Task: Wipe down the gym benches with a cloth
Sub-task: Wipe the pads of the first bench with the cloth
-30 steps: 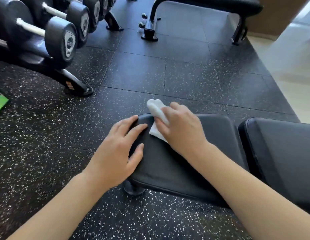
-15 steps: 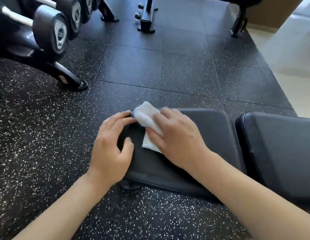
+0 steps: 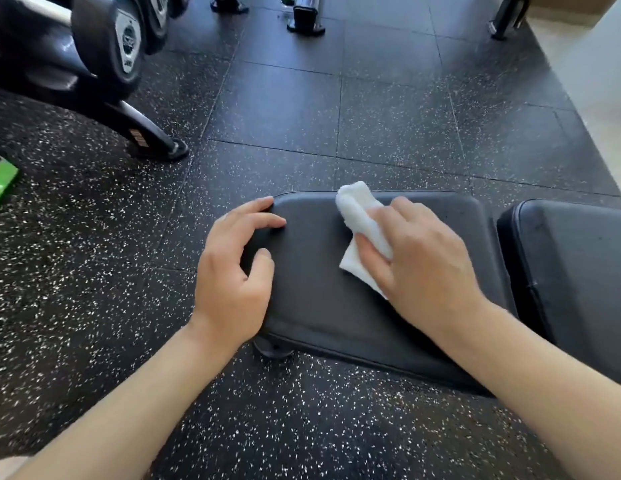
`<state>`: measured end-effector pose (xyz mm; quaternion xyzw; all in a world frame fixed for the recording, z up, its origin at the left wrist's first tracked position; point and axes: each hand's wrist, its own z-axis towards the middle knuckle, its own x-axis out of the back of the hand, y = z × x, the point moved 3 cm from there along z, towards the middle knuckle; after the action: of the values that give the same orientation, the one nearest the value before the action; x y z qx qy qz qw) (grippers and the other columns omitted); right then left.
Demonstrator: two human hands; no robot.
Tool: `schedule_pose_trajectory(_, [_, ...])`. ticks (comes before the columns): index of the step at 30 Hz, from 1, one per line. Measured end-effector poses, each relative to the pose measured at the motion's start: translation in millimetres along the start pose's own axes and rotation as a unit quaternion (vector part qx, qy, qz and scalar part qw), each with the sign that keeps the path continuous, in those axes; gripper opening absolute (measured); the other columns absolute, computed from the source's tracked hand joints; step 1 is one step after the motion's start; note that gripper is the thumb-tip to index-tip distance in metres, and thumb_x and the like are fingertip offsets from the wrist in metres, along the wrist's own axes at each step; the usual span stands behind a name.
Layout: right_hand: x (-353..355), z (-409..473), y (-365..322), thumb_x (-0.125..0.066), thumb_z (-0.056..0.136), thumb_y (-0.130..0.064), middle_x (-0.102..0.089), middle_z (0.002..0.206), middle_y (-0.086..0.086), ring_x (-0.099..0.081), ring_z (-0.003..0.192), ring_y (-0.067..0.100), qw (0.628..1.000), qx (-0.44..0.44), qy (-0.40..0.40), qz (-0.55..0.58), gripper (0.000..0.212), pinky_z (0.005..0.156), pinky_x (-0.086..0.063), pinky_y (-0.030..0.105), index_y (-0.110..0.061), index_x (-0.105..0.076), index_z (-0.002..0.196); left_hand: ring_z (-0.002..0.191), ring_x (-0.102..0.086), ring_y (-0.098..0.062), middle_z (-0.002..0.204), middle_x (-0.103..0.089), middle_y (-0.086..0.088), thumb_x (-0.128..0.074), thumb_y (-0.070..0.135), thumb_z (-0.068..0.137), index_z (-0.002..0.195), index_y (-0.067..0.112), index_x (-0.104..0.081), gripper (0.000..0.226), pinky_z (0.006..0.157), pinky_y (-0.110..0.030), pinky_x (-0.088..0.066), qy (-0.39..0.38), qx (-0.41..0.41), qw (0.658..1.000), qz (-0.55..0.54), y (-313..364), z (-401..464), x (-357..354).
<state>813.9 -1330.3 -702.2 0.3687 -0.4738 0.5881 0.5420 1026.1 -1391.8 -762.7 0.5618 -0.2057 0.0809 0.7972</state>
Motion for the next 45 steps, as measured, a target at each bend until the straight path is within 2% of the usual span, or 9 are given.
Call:
schedule_pose_trajectory(8, [-12.4, -58.0, -74.2, -0.059, 0.092, -0.027, -0.051, 0.081, 0.002, -0.042, 0.068, 0.025, 0.975, 0.218, -0.035, 0.010, 0.017, 0.056, -0.039, 0.040, -0.013, -0.068, 0.095, 0.138, -0.053, -0.008, 0.142, -0.063, 0.006, -0.046, 0.000, 0.085, 0.118, 0.015, -0.072, 0.044, 0.116, -0.024, -0.038, -0.027, 0.056, 0.996, -0.065, -4.2, 12.7, 5.1])
schedule_pose_trajectory(12, [-8.5, -14.7, -26.9, -0.073, 0.087, -0.023, -0.059, 0.085, 0.011, -0.060, 0.075, 0.035, 0.994, 0.109, 0.013, -0.014, 0.018, 0.062, -0.052, 0.045, -0.009, -0.062, 0.088, 0.137, -0.053, -0.006, 0.142, -0.062, 0.010, -0.051, 0.004, 0.087, 0.119, 0.020, -0.071, 0.041, 0.115, -0.019, -0.036, -0.031, 0.029, 0.999, -0.019, -1.8, 11.3, 3.8])
schedule_pose_trajectory(15, [-6.4, 16.2, 8.0, -0.058, 0.100, -0.036, -0.060, 0.100, 0.008, -0.061, 0.097, 0.033, 1.000, -0.014, -0.009, 0.000, 0.025, 0.079, -0.048, 0.044, -0.012, -0.063, 0.104, 0.137, -0.052, -0.006, 0.142, -0.061, 0.010, -0.052, 0.006, 0.086, 0.120, 0.020, -0.070, 0.041, 0.117, -0.023, -0.036, -0.033, 0.020, 0.999, -0.004, -0.3, 12.4, 3.2])
schedule_pose_trajectory(17, [-8.0, 14.4, -0.8, -0.054, 0.101, -0.036, -0.060, 0.102, 0.008, -0.060, 0.097, 0.033, 1.000, 0.005, -0.007, -0.011, 0.025, 0.082, -0.049, 0.045, -0.013, -0.062, 0.105, 0.137, -0.053, -0.006, 0.143, -0.061, 0.011, -0.052, 0.008, 0.085, 0.120, 0.020, -0.070, 0.042, 0.118, -0.025, -0.037, -0.031, 0.014, 0.999, 0.005, 0.4, 12.1, 3.7])
schedule_pose_trajectory(24, [-13.7, -20.5, -45.7, -0.052, 0.098, -0.034, -0.054, 0.086, 0.004, -0.051, 0.075, 0.028, 0.980, 0.184, -0.046, 0.066, 0.025, 0.062, -0.043, 0.041, -0.012, -0.063, 0.094, 0.135, -0.054, -0.003, 0.142, -0.062, 0.016, -0.059, 0.012, 0.087, 0.119, 0.023, -0.072, 0.036, 0.114, -0.020, -0.039, -0.022, 0.038, 0.999, -0.020, 1.3, 11.5, 2.4])
schedule_pose_trajectory(29, [-6.3, 38.3, 40.3, -0.054, 0.104, -0.039, -0.061, 0.102, 0.005, -0.060, 0.101, 0.030, 0.999, -0.043, -0.004, 0.015, 0.029, 0.082, -0.044, 0.039, -0.014, -0.067, 0.107, 0.145, -0.045, -0.009, 0.149, -0.055, 0.015, -0.059, 0.026, 0.086, 0.127, 0.026, -0.070, 0.042, 0.121, -0.038, -0.038, -0.069, -0.013, 0.990, 0.126, 20.6, 8.4, -4.7])
schedule_pose_trajectory(34, [-8.7, 22.9, -3.0, -0.055, 0.099, -0.034, -0.062, 0.099, 0.009, -0.062, 0.092, 0.032, 0.999, 0.031, 0.003, -0.025, 0.024, 0.078, -0.052, 0.042, -0.015, -0.066, 0.109, 0.147, -0.045, -0.020, 0.151, -0.056, 0.006, -0.058, 0.025, 0.086, 0.131, 0.019, -0.069, 0.046, 0.119, -0.053, -0.038, -0.094, -0.041, 0.978, 0.179, 31.6, 11.7, -8.8])
schedule_pose_trajectory(38, [-12.3, 1.4, -19.3, -0.060, 0.094, -0.033, -0.057, 0.084, 0.006, -0.057, 0.077, 0.029, 0.993, 0.106, -0.016, 0.055, 0.022, 0.063, -0.050, 0.042, -0.012, -0.063, 0.087, 0.146, -0.048, -0.022, 0.149, -0.059, 0.005, -0.049, 0.029, 0.089, 0.137, 0.014, -0.065, 0.053, 0.118, -0.058, -0.037, -0.121, -0.085, 0.964, 0.221, 36.2, 13.4, -17.2])
schedule_pose_trajectory(45, [5.7, 32.1, 94.2, -0.054, 0.103, -0.033, -0.060, 0.090, 0.011, -0.060, 0.091, 0.039, 0.992, -0.119, 0.031, 0.010, 0.025, 0.075, -0.047, 0.044, -0.012, -0.067, 0.108, 0.146, -0.049, -0.021, 0.149, -0.060, 0.003, -0.059, 0.023, 0.089, 0.130, 0.017, -0.071, 0.043, 0.123, -0.058, -0.031, -0.153, -0.129, 0.947, 0.250, 46.8, 3.9, -32.1])
